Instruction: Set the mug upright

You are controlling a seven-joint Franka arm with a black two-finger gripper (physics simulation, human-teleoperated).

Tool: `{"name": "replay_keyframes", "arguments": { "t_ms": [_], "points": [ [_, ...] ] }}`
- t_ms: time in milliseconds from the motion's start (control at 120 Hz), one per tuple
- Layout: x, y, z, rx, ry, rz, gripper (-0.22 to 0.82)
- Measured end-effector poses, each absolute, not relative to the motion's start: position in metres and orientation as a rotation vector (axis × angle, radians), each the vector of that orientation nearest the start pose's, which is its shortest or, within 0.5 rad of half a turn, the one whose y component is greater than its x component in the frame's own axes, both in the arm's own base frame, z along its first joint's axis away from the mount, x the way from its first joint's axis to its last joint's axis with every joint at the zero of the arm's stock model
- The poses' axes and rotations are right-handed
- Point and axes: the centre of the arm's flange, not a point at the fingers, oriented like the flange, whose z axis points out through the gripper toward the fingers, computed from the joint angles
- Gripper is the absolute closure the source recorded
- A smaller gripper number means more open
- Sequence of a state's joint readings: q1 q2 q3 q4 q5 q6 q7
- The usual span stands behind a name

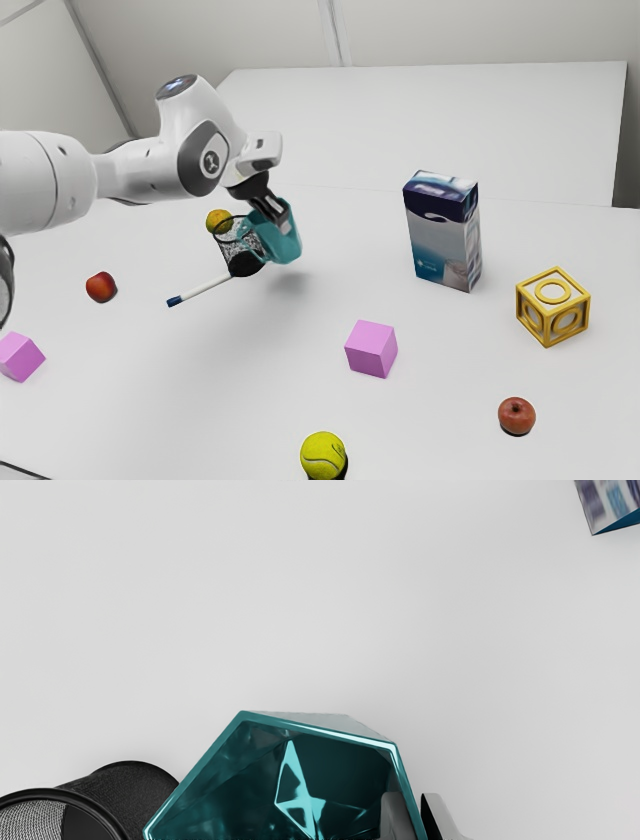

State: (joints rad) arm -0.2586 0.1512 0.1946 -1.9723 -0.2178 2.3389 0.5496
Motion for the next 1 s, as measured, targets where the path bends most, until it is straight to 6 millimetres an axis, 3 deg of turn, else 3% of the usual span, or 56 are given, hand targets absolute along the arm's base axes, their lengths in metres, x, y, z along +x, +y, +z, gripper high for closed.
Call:
{"name": "replay_keyframes", "arguments": {
  "t_ms": [125, 292, 500, 700, 767, 833, 917, 1000],
  "points": [
    [0.62, -0.055, 0.386, -3.141, 0.707, -0.34, 0.78],
    [0.625, -0.062, 0.376, -3.17, 0.642, -0.329, 0.77],
    [0.623, -0.063, 0.376, -3.203, 0.58, -0.327, 0.34],
    [0.623, -0.065, 0.391, -3.214, 0.55, -0.366, 0.15],
    [0.621, -0.064, 0.409, -3.211, 0.545, -0.411, 0.11],
    [0.625, -0.064, 0.445, -3.202, 0.556, -0.473, 0.09],
    [0.635, -0.068, 0.525, -3.139, 0.611, -0.522, 0.07],
    [0.629, -0.078, 0.604, -3.085, 0.645, -0.544, 0.05]
  ]
}}
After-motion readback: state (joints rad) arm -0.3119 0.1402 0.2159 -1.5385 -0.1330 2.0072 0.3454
